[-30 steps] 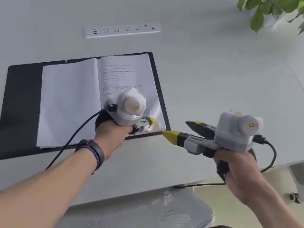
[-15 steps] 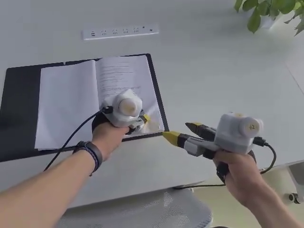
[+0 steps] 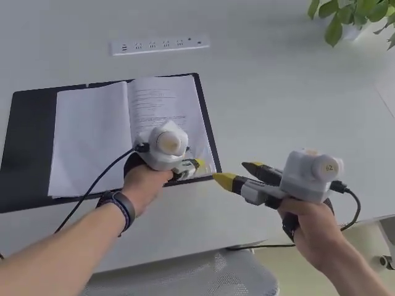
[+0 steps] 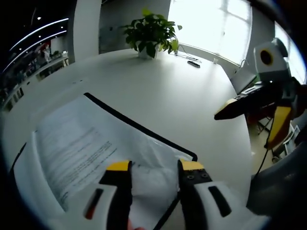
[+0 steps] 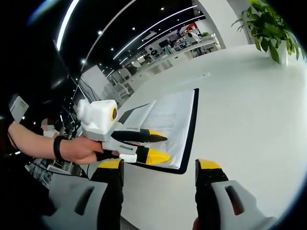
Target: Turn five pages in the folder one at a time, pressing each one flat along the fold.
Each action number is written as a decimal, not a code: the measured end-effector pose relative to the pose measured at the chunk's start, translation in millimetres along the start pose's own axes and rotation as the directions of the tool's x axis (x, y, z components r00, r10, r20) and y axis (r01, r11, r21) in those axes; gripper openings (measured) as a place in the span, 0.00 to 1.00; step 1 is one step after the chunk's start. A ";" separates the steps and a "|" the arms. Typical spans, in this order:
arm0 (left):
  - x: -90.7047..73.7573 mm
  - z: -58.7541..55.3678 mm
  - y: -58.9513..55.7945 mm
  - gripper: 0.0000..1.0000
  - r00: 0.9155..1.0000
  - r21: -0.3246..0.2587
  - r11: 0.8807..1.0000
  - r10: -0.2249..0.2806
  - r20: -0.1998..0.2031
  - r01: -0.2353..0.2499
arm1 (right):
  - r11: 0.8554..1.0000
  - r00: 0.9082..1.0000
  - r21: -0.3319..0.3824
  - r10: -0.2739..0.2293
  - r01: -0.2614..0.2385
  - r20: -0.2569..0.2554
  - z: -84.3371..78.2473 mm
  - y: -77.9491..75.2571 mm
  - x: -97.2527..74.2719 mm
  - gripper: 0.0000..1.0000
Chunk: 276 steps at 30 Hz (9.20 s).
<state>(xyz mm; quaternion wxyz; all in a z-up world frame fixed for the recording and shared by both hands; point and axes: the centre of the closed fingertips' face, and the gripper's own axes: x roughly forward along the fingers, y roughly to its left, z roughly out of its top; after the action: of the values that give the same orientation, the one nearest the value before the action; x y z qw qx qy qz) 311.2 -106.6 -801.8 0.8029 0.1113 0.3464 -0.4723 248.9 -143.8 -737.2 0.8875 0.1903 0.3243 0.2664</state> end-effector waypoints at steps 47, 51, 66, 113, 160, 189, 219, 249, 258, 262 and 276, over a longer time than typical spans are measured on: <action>-6.3 -3.3 -3.2 0.43 0.999 -0.021 1.000 -0.021 0.036 0.022 | 0.960 0.980 0.228 0.185 -0.163 -0.074 -5.6 -12.0 60.5 0.38; -6.3 -3.8 -3.6 0.43 0.999 -0.016 1.000 -0.021 0.036 0.021 | 0.953 0.975 0.249 0.202 -0.174 -0.090 -11.5 -10.6 63.7 0.37; -6.0 -4.6 -4.0 0.44 0.999 0.000 1.000 -0.018 0.033 0.018 | 0.925 0.983 0.370 0.138 -0.085 -0.118 -16.5 -26.5 75.6 0.13; -67.1 5.7 13.9 0.55 0.993 0.013 0.999 0.034 0.115 -0.035 | 0.929 0.991 0.349 0.134 -0.122 -0.010 17.2 9.5 77.2 0.00; -236.8 -81.6 112.5 0.61 0.942 -0.156 0.952 0.288 0.174 -0.262 | 0.911 0.923 0.178 0.383 -0.372 -0.033 51.4 164.3 153.3 0.00; -294.6 -131.7 124.5 0.63 0.897 -0.282 0.893 0.407 0.173 -0.351 | 0.888 0.855 0.171 0.458 -0.427 -0.245 -7.8 242.3 234.7 0.00; -297.6 -153.1 132.3 0.63 0.893 -0.339 0.869 0.426 0.145 -0.359 | 0.941 0.840 0.209 0.334 -0.268 -0.427 -84.1 229.8 295.6 0.00; -295.2 -142.3 136.7 0.46 0.885 -0.380 0.849 0.445 0.136 -0.368 | 0.880 0.834 0.125 0.474 -0.458 -0.282 -35.8 244.4 274.0 0.35; -271.0 -128.9 151.9 0.34 0.894 -0.351 0.867 0.423 0.144 -0.354 | 0.910 0.893 0.116 0.413 -0.397 -0.181 5.4 213.5 245.1 0.29; -257.7 -127.5 158.8 0.26 0.901 -0.338 0.874 0.412 0.138 -0.348 | 0.919 0.908 0.133 0.390 -0.372 -0.153 14.0 202.0 235.7 0.27; -223.4 -151.4 161.1 0.01 0.930 -0.273 0.901 0.364 0.057 -0.336 | 0.930 0.930 0.162 0.349 -0.329 -0.116 25.5 178.2 223.8 0.21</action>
<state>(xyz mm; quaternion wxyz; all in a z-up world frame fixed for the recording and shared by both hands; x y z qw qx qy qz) 307.4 207.5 -789.3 0.8996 0.0406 0.3360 -0.2760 348.9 125.4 -734.1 0.7870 0.2855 0.3668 0.4056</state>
